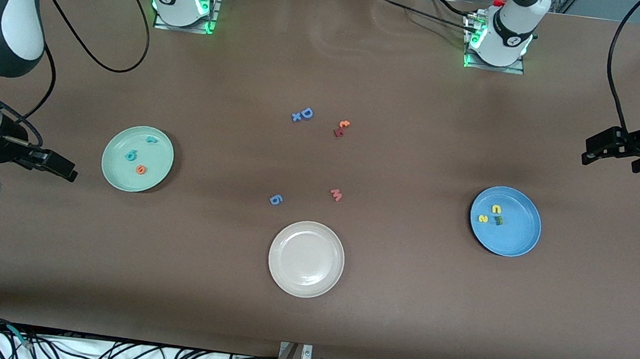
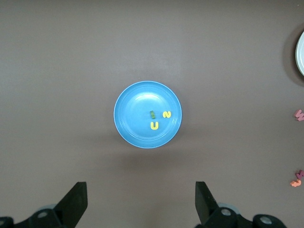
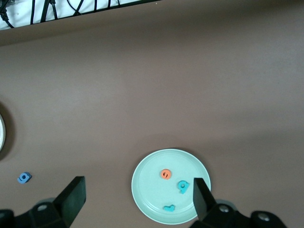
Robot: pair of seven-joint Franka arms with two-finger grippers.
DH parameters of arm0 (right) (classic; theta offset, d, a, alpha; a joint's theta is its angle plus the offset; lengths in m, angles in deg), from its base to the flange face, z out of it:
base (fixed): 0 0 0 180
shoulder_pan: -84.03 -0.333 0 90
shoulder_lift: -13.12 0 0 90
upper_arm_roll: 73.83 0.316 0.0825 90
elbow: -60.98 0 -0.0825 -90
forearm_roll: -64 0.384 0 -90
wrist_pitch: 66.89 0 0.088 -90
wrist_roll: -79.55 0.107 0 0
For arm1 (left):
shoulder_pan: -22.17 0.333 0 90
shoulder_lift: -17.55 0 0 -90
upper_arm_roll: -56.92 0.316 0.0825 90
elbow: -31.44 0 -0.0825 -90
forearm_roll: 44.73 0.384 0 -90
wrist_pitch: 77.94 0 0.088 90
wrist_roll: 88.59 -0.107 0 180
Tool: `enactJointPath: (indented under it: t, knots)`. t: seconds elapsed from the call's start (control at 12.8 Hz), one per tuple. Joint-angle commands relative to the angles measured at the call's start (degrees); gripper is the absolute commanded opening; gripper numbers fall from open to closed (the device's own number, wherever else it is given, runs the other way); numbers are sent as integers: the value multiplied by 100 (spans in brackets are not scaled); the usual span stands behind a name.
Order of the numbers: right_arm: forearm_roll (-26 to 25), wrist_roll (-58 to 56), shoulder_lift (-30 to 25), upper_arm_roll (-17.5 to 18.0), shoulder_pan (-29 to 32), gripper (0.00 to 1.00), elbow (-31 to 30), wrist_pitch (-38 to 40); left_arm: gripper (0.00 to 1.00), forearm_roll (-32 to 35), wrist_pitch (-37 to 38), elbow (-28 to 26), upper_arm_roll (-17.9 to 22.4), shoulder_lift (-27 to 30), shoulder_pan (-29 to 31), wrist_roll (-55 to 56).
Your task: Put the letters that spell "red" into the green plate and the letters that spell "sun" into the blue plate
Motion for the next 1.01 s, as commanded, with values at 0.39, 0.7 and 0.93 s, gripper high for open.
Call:
enactJointPath:
  t: [0.39,0.7,0.93]
  knots:
    - [103,53,-130,17,29,100,-53,7,100,133,132,134,-4,-51,51,55]
    - [103,61,-130,17,29,100,-44,-1,100,133,132,196,-4,-86,42,55]
    - [103,61,-156,17,29,100,-35,34,100,133,132,196,-4,-95,42,63]
